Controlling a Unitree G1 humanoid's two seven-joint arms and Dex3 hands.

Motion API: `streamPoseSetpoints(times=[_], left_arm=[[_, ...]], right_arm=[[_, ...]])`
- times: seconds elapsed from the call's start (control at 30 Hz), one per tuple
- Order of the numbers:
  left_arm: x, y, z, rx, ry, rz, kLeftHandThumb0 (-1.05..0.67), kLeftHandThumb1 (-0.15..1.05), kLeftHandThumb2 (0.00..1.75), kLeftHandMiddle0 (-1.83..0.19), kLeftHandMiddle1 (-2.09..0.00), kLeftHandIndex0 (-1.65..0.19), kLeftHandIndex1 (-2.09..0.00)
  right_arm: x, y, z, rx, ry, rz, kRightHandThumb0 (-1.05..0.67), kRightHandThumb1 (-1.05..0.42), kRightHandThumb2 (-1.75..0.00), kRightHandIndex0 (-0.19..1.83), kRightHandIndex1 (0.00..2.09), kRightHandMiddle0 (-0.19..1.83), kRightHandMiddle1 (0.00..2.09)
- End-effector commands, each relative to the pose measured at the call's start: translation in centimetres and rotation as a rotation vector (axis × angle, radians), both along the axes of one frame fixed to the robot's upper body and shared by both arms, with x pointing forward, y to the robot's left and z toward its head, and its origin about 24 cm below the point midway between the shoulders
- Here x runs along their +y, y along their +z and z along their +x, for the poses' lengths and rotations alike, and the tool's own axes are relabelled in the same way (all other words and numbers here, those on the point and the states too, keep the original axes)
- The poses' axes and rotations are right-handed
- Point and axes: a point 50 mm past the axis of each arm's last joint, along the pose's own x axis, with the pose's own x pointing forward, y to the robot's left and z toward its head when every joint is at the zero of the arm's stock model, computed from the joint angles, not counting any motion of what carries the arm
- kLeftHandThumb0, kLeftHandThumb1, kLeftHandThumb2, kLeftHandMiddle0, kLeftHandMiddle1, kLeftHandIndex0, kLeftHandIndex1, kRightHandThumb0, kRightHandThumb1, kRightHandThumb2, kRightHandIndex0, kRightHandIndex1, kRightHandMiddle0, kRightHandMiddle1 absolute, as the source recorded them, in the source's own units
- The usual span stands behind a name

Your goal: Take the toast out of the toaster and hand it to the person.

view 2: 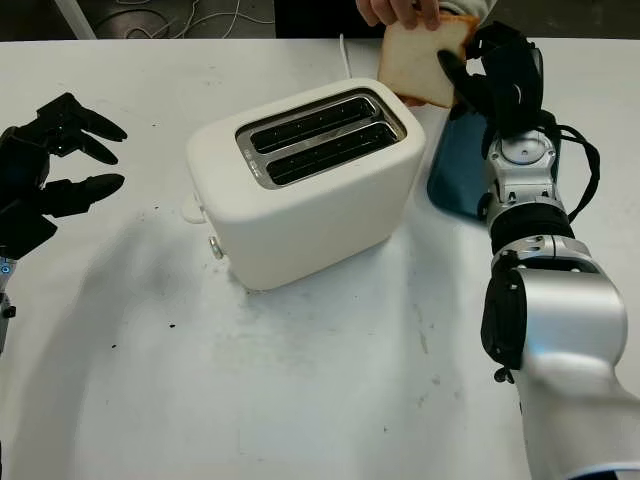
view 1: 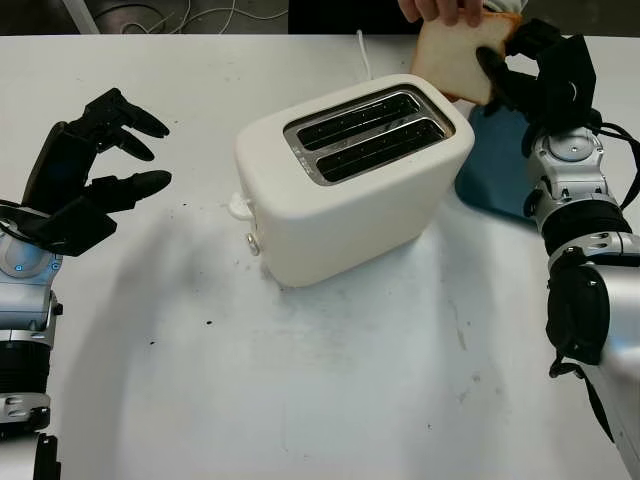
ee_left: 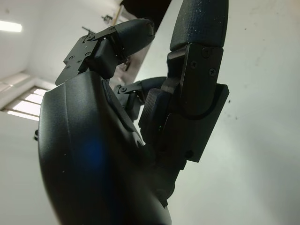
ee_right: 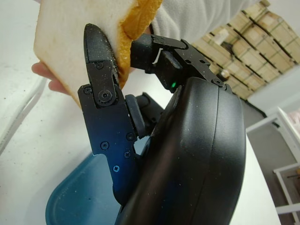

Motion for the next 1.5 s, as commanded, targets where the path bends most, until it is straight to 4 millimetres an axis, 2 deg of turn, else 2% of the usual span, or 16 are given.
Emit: streamPoseSetpoints(times=[0.0, 0.43, 0.57, 0.63, 0.67, 0.73, 0.77, 0.8, 0.83, 0.87, 0.9, 0.97, 1.07, 1.2, 1.47], left_arm=[[0.0, -0.6, -0.2, 0.007, 0.001, -0.010, -1.05, 0.92, 0.24, -0.45, -1.41, -0.31, -1.32], [0.1, -0.9, -0.2, -0.003, -0.001, -0.016, -1.05, 0.92, 0.24, -0.49, -1.40, -0.35, -1.31], [0.1, -1.0, -0.2, 0.002, 0.002, -0.021, -1.05, 0.92, 0.23, -0.50, -1.39, -0.36, -1.30], [0.1, -1.0, -0.2, 0.003, 0.002, -0.021, -1.05, 0.92, 0.23, -0.51, -1.39, -0.36, -1.30], [0.1, -0.9, -0.2, 0.004, 0.002, -0.017, -1.05, 0.92, 0.23, -0.50, -1.39, -0.36, -1.30], [0.1, -0.9, -0.2, 0.000, 0.000, -0.017, -1.05, 0.92, 0.24, -0.50, -1.39, -0.36, -1.30], [0.1, -1.0, -0.2, -0.001, 0.000, -0.019, -1.05, 0.92, 0.24, -0.50, -1.39, -0.36, -1.30], [0.1, -1.0, -0.2, 0.000, 0.001, -0.020, -1.05, 0.92, 0.24, -0.50, -1.39, -0.36, -1.30], [0.1, -1.0, -0.2, 0.000, 0.002, -0.020, -1.05, 0.92, 0.24, -0.50, -1.39, -0.36, -1.30], [0.1, -1.0, -0.2, 0.000, 0.003, -0.021, -1.05, 0.92, 0.24, -0.51, -1.39, -0.36, -1.30], [0.1, -1.0, -0.3, 0.001, 0.005, -0.020, -1.05, 0.92, 0.23, -0.51, -1.39, -0.36, -1.30], [0.2, -1.0, -0.3, 0.001, 0.009, -0.019, -1.05, 0.92, 0.23, -0.51, -1.39, -0.37, -1.30], [0.2, -0.9, -0.3, 0.007, 0.013, -0.017, -1.05, 0.92, 0.23, -0.52, -1.39, -0.37, -1.31], [0.1, -0.8, -0.2, -0.006, 0.005, -0.009, -1.05, 0.92, 0.24, -0.51, -1.39, -0.35, -1.30], [0.2, -1.0, -0.2, 0.006, 0.009, -0.022, -1.05, 0.92, 0.23, -0.51, -1.39, -0.37, -1.31]], right_arm=[[0.0, 0.1, -0.1, -0.022, -0.006, 0.002, -0.43, -0.92, -0.17, 1.03, 1.75, 0.77, 1.75], [-0.1, -0.2, -0.2, -0.022, 0.015, -0.009, -0.47, -0.92, -0.17, 1.04, 1.75, 0.80, 1.75], [0.0, -0.1, -0.2, -0.038, 0.008, 0.022, -0.65, -0.92, -0.05, 1.02, 1.75, 0.81, 1.57], [0.0, 0.0, -0.2, -0.055, 0.008, 0.023, -0.65, -0.92, -0.04, 1.03, 1.75, 0.78, 1.64], [-0.1, 0.1, -0.3, -0.066, 0.007, 0.013, -0.68, -0.92, -0.04, 1.00, 1.72, 0.79, 1.60], [-0.2, 0.1, -0.4, -0.072, 0.013, 0.013, -0.70, -0.92, -0.04, 0.96, 1.56, 0.86, 1.34], [-0.3, 0.1, -0.4, -0.063, 0.032, 0.020, -0.74, -0.92, -0.03, 0.81, 1.34, 0.75, 1.11], [-0.4, 0.0, -0.4, -0.051, 0.058, 0.030, -0.79, -0.92, -0.03, 0.59, 0.91, 0.64, 0.64], [-0.6, 0.0, -0.4, -0.041, 0.081, 0.035, -0.82, -0.92, -0.02, 0.45, 0.66, 0.57, 0.38], [-0.8, -0.1, -0.5, -0.036, 0.101, 0.034, -0.87, -0.92, -0.01, 0.29, 0.46, 0.42, 0.15], [-1.0, -0.2, -0.7, -0.034, 0.111, 0.017, -0.87, -0.92, -0.02, 0.19, 0.36, 0.31, 0.08], [-1.5, -0.4, -1.1, -0.042, 0.116, -0.038, -0.91, -0.92, -0.07, 0.05, 0.18, 0.12, 0.02], [-2.1, -0.7, -1.7, -0.067, 0.114, -0.083, -0.93, -0.92, -0.10, 0.00, 0.02, 0.01, 0.00], [-2.7, -1.2, -2.4, -0.112, 0.162, -0.034, -0.91, -0.92, -0.06, 0.00, 0.00, 0.00, 0.00], [-4.4, -3.6, -5.7, -0.150, 0.144, -0.196, -1.01, -0.92, -0.12, 0.00, 0.00, 0.00, 0.00]])
